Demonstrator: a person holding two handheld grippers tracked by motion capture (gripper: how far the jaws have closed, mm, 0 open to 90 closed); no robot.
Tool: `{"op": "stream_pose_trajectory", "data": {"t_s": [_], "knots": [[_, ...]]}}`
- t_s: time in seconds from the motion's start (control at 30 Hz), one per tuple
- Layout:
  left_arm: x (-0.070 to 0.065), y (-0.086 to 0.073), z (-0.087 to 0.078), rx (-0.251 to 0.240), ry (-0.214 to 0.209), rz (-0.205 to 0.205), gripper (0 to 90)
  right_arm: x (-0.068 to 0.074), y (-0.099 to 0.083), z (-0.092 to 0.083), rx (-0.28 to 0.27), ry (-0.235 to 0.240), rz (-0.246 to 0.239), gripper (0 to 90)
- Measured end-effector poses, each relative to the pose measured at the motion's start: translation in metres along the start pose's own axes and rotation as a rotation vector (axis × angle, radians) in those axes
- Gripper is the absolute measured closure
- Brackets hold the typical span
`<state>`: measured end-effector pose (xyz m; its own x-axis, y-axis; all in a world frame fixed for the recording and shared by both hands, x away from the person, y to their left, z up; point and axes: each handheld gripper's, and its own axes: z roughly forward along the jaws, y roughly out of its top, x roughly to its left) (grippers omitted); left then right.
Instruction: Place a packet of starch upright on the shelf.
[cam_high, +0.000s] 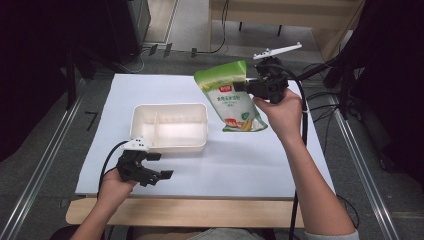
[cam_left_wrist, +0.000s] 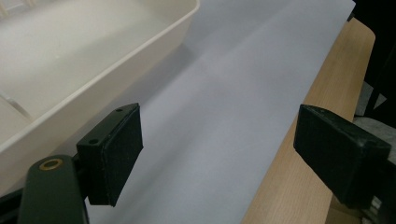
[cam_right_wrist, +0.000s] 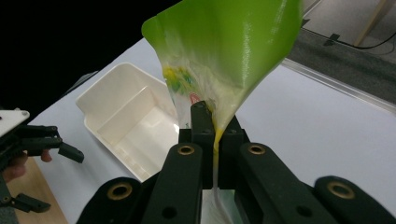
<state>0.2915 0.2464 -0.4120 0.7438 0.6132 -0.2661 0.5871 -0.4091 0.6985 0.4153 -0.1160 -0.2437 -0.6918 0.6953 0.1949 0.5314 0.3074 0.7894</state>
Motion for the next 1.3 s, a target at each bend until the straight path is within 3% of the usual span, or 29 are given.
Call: {"op": "stream_pose_trajectory", "data": {"t_s": [0.53,0.97,1.13,1.3], "knots": [[0.0,0.0,-0.001,-0.008,-0.007,-0.001,16.3,0.023,0.036,0.012,-0.009,0.022,-0.033,90.0],[0.0,0.0,-0.002,-0.004,-0.007,0.0,16.3,0.051,0.065,0.047,0.021,0.055,-0.067,90.0],[0.003,0.0,-0.007,-0.049,-0.012,-0.018,16.3,0.059,0.071,0.063,0.032,0.071,-0.071,90.0],[0.002,0.0,-0.005,-0.022,0.0,-0.01,16.3,0.07,0.077,0.083,0.057,0.082,-0.077,90.0]]}}
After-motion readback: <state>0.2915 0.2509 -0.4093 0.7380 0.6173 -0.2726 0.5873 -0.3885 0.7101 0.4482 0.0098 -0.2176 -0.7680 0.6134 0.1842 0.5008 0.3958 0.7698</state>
